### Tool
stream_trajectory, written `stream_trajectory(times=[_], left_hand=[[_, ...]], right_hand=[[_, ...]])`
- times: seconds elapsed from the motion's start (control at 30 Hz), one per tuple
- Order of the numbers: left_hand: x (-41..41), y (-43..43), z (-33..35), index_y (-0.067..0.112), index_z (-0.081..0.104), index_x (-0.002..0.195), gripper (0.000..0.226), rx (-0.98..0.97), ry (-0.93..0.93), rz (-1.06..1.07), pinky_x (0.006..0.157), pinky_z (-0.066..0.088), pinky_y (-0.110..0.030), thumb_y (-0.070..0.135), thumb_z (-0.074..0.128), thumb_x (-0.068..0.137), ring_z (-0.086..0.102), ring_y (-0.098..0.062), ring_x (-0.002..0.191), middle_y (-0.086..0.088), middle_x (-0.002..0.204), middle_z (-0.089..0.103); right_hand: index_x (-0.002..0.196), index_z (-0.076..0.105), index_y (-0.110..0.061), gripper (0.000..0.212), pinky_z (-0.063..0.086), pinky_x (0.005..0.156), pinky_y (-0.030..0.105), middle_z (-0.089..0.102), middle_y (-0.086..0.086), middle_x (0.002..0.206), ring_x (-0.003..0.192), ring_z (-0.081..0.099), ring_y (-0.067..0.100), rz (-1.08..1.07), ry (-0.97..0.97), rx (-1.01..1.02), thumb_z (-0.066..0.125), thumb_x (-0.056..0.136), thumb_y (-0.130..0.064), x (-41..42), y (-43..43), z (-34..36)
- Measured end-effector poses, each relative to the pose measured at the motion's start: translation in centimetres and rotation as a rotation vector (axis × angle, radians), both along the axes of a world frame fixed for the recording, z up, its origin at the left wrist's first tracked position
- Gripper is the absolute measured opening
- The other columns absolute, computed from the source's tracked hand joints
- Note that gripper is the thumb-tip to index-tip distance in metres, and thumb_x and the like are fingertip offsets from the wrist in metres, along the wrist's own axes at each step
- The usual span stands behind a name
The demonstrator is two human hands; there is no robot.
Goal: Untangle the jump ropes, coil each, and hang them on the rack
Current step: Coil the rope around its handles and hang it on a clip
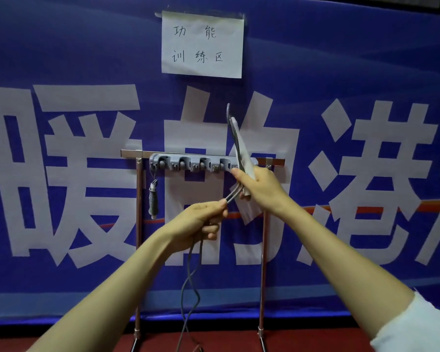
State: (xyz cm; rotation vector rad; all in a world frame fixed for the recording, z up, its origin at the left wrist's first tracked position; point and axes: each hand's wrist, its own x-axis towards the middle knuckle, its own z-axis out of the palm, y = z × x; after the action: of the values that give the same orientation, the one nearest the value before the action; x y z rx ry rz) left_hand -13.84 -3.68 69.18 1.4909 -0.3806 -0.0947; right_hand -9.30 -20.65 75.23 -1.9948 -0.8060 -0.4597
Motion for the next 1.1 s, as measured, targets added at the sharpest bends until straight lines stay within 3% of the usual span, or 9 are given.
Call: stream_trajectory(times=[0.1, 0.2, 0.33, 0.43, 0.57, 0.77, 0.87, 0.93, 1.1], left_hand=[[0.5, 0.6, -0.1, 0.014, 0.060, 0.077, 0.026, 0.161, -0.004, 0.015, 0.047, 0.027, -0.016, 0.038, 0.057, 0.087, 0.027, -0.006, 0.050, 0.003, 0.063, 0.041], [1.4, 1.7, 0.0, 0.015, 0.064, 0.070, 0.022, 0.267, -0.031, -0.041, 0.058, 0.028, -0.020, 0.032, 0.065, 0.085, 0.030, -0.007, 0.056, 0.001, 0.065, 0.042], [1.9, 3.4, 2.2, -0.001, 0.063, 0.097, 0.027, 0.604, -0.120, -0.095, 0.078, 0.045, -0.026, 0.021, 0.071, 0.083, 0.056, -0.015, 0.078, -0.017, 0.086, 0.061], [2.1, 3.2, 4.6, 0.017, 0.069, 0.094, 0.019, 0.819, -0.197, -0.184, 0.068, 0.050, -0.019, 0.001, 0.060, 0.091, 0.064, -0.003, 0.072, 0.005, 0.083, 0.072], [2.3, 2.7, 6.6, 0.010, 0.071, 0.092, 0.012, 0.882, -0.086, -0.266, 0.064, 0.051, -0.018, 0.007, 0.060, 0.092, 0.064, -0.006, 0.066, 0.003, 0.078, 0.072], [1.7, 2.5, 7.9, 0.005, 0.073, 0.097, 0.013, 1.011, -0.087, -0.160, 0.064, 0.049, -0.018, 0.013, 0.068, 0.088, 0.060, -0.011, 0.069, -0.008, 0.086, 0.069], [1.2, 1.7, 7.8, 0.016, 0.075, 0.093, 0.013, 1.291, -0.250, -0.078, 0.063, 0.045, -0.022, 0.026, 0.068, 0.089, 0.054, -0.010, 0.068, -0.001, 0.081, 0.068], [1.1, 0.4, 7.2, 0.016, 0.074, 0.094, 0.018, 1.477, -0.448, 0.032, 0.067, 0.047, -0.025, 0.033, 0.068, 0.089, 0.056, -0.009, 0.067, 0.000, 0.081, 0.070], [0.9, -1.5, 5.5, 0.007, 0.067, 0.092, 0.026, 1.592, -0.611, 0.285, 0.064, 0.047, -0.033, 0.032, 0.059, 0.094, 0.058, -0.022, 0.071, -0.006, 0.081, 0.065]], right_hand=[[0.078, 0.057, -0.008, 0.029, 0.043, 0.048, 0.014, 0.056, 0.003, 0.061, 0.046, 0.054, 0.003, 0.215, 0.165, 0.005, 0.053, 0.098, -0.028, -1.4, -0.2, 0.7], [0.080, 0.058, -0.008, 0.025, 0.041, 0.045, 0.015, 0.056, -0.001, 0.056, 0.046, 0.052, 0.006, 0.397, 0.292, -0.181, 0.054, 0.097, -0.027, -2.9, -0.5, 1.0], [0.095, 0.055, -0.010, 0.011, 0.041, 0.050, 0.017, 0.059, -0.007, 0.064, 0.054, 0.051, 0.007, 0.594, 0.418, -0.500, 0.053, 0.098, -0.021, -4.0, -0.5, 0.6], [0.109, 0.045, -0.005, 0.020, 0.042, 0.052, 0.019, 0.052, 0.007, 0.077, 0.060, 0.050, 0.010, 0.603, 0.457, -0.656, 0.054, 0.097, -0.019, -4.3, -0.4, 0.6], [0.126, 0.034, 0.005, 0.043, 0.040, 0.052, 0.021, 0.046, 0.020, 0.087, 0.064, 0.045, 0.018, 0.540, 0.459, -0.824, 0.055, 0.097, -0.020, -4.5, -0.1, 0.4], [0.116, 0.044, 0.009, 0.039, 0.038, 0.048, 0.018, 0.050, 0.021, 0.080, 0.061, 0.045, 0.021, 0.399, 0.427, -0.962, 0.054, 0.098, -0.024, -3.9, -0.4, 0.3], [0.120, 0.043, 0.020, 0.053, 0.037, 0.045, 0.015, 0.054, 0.019, 0.077, 0.057, 0.045, 0.019, 0.273, 0.449, -1.060, 0.054, 0.098, -0.028, -3.1, -0.3, -0.6], [0.123, 0.045, 0.014, 0.050, 0.039, 0.046, 0.018, 0.058, 0.013, 0.074, 0.054, 0.048, 0.016, 0.164, 0.392, -1.169, 0.054, 0.097, -0.029, -2.2, 0.2, -1.4], [0.137, 0.028, 0.000, 0.045, 0.042, 0.062, 0.034, 0.057, 0.012, 0.099, 0.078, 0.055, 0.024, -0.252, 0.001, -1.329, 0.043, 0.098, -0.018, -0.5, 1.4, -3.0]])
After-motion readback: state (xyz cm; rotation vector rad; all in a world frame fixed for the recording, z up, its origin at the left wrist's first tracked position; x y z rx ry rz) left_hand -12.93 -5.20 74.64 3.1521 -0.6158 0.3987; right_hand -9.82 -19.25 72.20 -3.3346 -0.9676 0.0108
